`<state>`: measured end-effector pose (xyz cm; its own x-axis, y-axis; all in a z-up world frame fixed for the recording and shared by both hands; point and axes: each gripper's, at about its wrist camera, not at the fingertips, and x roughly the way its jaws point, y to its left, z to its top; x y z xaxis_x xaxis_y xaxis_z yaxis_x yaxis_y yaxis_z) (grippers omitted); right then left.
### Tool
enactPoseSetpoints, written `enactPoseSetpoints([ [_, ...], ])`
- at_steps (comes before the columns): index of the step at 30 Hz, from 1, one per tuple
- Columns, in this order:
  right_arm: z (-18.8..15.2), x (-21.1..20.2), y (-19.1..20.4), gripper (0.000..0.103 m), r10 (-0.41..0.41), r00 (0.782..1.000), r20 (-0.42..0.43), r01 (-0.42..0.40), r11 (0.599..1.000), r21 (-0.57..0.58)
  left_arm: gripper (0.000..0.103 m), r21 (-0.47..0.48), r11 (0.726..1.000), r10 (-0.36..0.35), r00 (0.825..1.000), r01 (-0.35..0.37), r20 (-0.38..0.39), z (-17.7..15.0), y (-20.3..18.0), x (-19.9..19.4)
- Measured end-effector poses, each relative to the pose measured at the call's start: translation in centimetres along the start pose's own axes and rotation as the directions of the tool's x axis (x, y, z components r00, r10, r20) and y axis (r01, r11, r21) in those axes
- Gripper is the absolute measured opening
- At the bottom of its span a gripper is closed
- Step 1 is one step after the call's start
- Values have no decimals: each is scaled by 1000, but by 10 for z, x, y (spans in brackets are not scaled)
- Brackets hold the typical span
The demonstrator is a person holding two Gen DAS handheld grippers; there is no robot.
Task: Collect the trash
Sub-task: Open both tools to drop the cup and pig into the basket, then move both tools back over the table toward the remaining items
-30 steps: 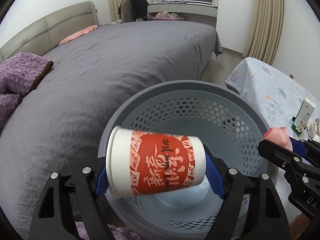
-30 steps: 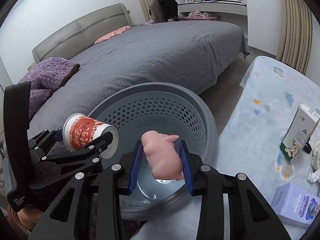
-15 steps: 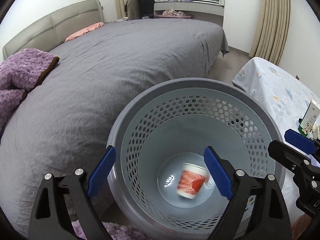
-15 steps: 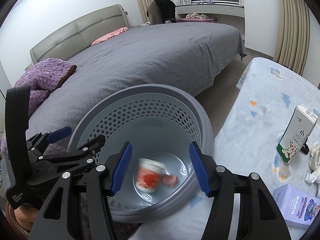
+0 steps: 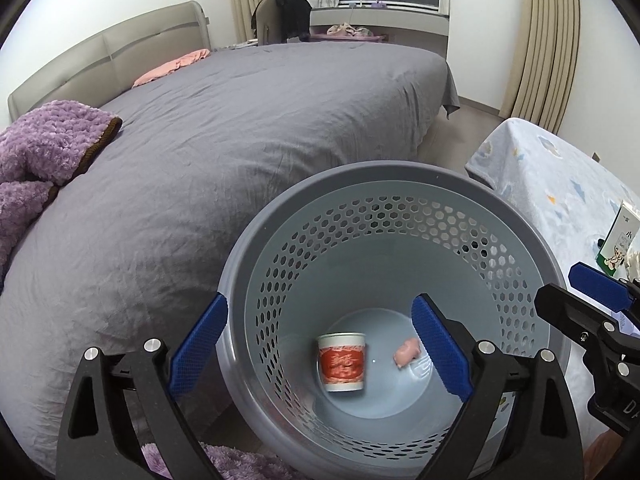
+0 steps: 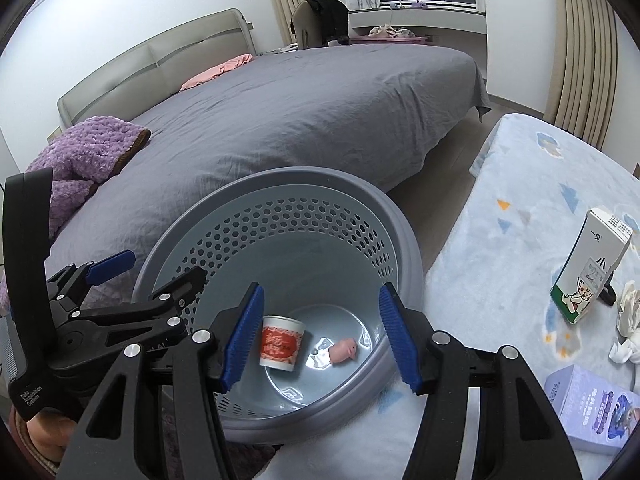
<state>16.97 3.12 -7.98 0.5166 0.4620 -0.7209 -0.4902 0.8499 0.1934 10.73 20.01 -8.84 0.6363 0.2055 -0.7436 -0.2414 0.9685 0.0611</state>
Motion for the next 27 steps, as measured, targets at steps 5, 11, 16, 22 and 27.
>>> enactPoseSetpoints([
  [5, 0, 0, -1, 58, -6, 1000, 1, 6, 1000, 0, 96, 3, 1000, -1, 1000, 1, 7, 0, -1, -2],
  [11, -2, -2, -3, 58, -17, 1000, 0, 17, 1000, 4, 96, -2, 1000, -1, 1000, 1, 8, 0, -1, -3],
  [16, -4, -7, -5, 58, -29, 1000, 1, 29, 1000, 10, 96, 1, 1000, -7, 1000, 7, 17, 1, -2, -6],
  [22, -10, -18, -12, 60, -40, 999, 8, 40, 998, 40, 96, 6, 1000, -18, 999, 17, 30, -1, -4, -13],
  [27, -17, -33, -22, 62, -60, 998, 11, 59, 996, 67, 96, 22, 999, -26, 998, 25, 54, -3, -8, -25],
])
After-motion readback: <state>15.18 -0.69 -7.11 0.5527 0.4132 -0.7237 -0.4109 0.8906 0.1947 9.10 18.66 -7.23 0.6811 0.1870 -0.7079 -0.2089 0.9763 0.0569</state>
